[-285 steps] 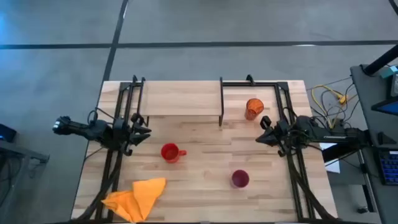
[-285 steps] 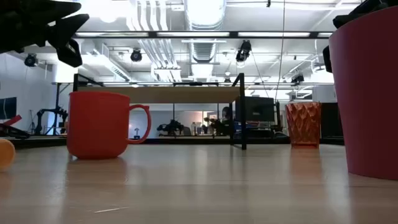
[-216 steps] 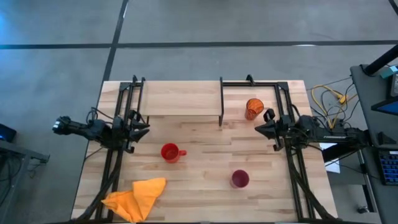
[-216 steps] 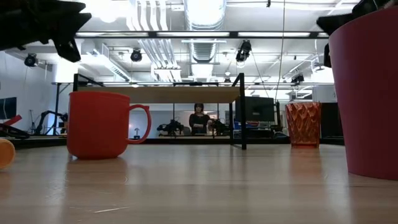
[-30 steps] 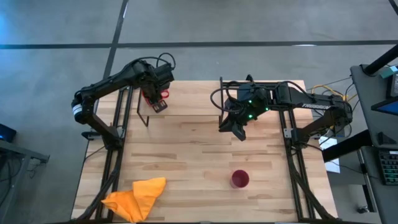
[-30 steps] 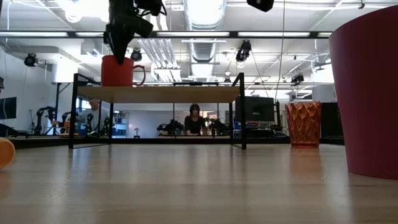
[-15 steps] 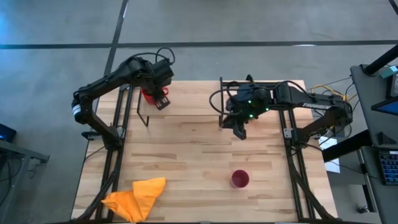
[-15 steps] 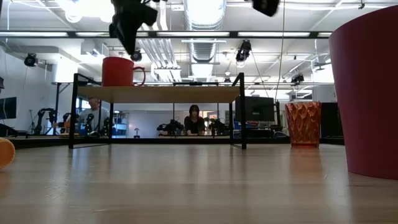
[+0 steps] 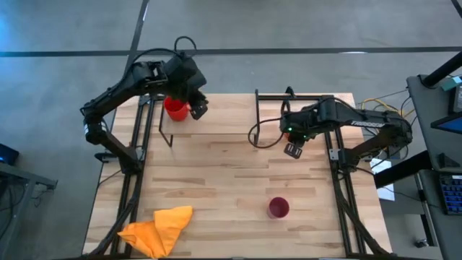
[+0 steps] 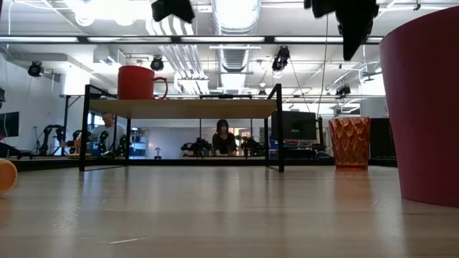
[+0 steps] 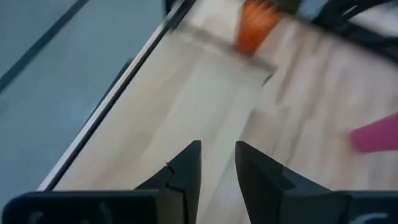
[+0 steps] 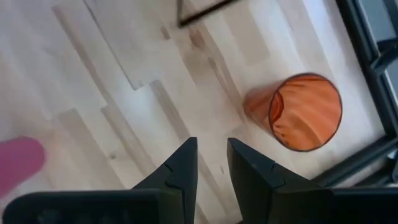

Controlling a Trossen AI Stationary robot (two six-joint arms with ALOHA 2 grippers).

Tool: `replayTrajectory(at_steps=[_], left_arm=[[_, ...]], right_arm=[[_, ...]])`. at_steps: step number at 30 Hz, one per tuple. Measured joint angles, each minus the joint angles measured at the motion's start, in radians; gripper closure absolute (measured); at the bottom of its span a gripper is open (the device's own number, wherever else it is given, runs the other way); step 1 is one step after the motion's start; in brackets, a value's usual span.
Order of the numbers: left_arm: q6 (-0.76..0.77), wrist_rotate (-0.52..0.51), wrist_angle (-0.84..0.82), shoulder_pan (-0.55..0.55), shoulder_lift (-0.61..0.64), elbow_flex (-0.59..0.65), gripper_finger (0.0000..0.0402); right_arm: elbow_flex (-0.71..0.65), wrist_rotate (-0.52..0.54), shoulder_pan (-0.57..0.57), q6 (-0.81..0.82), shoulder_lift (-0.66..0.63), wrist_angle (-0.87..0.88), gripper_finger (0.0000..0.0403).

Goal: Stack small to large cups/mugs on shelf
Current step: Put the orange cup on the shelf

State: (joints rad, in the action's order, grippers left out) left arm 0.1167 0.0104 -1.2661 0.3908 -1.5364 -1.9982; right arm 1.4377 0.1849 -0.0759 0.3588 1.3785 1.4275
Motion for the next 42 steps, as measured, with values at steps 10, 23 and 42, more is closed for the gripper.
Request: replayTrajectory(at_steps=[10, 23, 42], left_arm=[[-0.054, 0.117, 0.122, -0.038, 0.002, -0.154, 0.0318], [-0.055, 0.117, 0.124, -0.038, 0.002, -0.189, 0.0318], [-0.054, 0.118, 0.131, -0.038, 0.001, -0.189, 0.0318]], right_arm=[[-0.202, -0.006, -0.161, -0.055, 0.004, -0.140, 0.0321], [-0.254, -0.106, -0.358, -0.141, -0.003, -0.269, 0.0334], [-0.361, -0.114, -0.363, -0.132, -0.001, -0.267, 0.0281]])
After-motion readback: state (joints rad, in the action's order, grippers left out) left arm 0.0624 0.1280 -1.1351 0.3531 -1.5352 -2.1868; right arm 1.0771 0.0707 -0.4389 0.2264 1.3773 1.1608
